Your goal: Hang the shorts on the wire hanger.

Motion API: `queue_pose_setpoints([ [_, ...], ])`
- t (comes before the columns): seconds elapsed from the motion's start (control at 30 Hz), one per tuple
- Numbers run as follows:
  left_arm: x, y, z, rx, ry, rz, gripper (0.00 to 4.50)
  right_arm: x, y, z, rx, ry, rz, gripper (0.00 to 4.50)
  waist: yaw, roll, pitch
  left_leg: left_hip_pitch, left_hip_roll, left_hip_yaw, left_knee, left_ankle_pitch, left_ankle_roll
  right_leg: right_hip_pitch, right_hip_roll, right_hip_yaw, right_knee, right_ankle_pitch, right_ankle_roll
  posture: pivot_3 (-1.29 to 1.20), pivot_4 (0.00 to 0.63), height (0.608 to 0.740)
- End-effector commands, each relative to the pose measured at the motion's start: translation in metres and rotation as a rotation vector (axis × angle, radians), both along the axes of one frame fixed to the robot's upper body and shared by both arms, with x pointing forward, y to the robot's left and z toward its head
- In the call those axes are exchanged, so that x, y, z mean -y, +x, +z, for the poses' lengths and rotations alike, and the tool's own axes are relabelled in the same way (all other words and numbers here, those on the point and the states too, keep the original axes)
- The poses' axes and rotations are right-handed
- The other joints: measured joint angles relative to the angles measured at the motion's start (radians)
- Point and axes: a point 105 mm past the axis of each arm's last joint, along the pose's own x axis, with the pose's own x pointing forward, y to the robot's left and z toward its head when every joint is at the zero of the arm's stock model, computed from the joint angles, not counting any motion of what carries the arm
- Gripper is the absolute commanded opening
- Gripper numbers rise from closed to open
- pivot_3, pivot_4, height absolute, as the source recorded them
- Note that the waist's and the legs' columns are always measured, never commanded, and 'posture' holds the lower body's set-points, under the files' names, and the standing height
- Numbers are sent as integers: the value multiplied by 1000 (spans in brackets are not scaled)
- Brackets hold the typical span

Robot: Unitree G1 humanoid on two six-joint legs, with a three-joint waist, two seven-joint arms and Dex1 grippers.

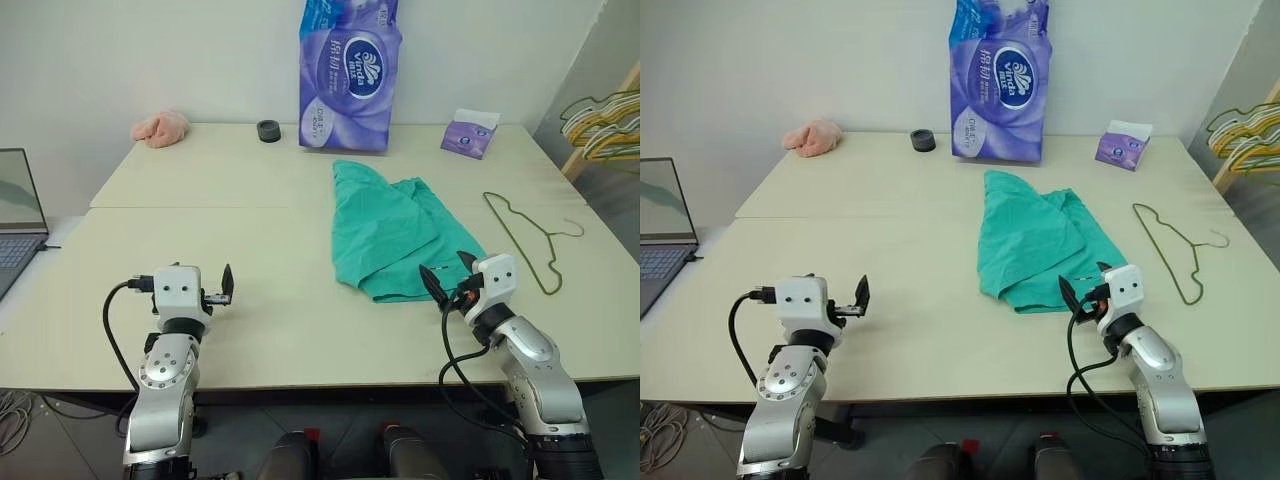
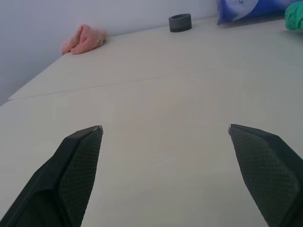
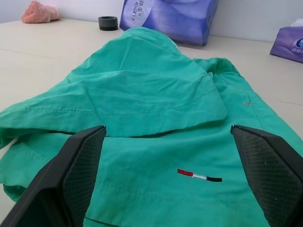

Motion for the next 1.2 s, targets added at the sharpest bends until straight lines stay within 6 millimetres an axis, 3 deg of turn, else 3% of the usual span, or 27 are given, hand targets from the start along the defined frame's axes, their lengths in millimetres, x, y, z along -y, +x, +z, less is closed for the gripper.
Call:
queue_pose_setpoints([
  [0.03,8,-1,13,49,50,-58,4494,2,1,13,53,-4,0,4500,0,0,0,0,0,0,0,0,0,0,0,0,0,0,0,3,95,740],
  [0.47,17,5,10,24,92,-98,4494,-9,-7,17,82,-61,125,4500,-3,0,0,0,0,0,0,0,0,0,0,0,0,0,0,-22,98,740],
  [0.93,28,11,12,33,83,-158,4494,-9,-10,19,95,-84,144,4500,-5,0,0,0,0,0,0,0,0,0,0,0,0,0,0,-54,102,740],
  [1.07,48,17,17,49,49,-258,4494,-6,-14,20,93,-93,147,4500,-5,0,0,0,0,0,0,0,0,0,0,0,0,0,0,-79,108,740],
  [1.2,114,12,27,51,-57,-665,4494,-18,-44,21,-4,-83,367,4500,-8,1,1,0,0,1,0,0,0,0,0,0,0,0,0,-127,112,740],
])
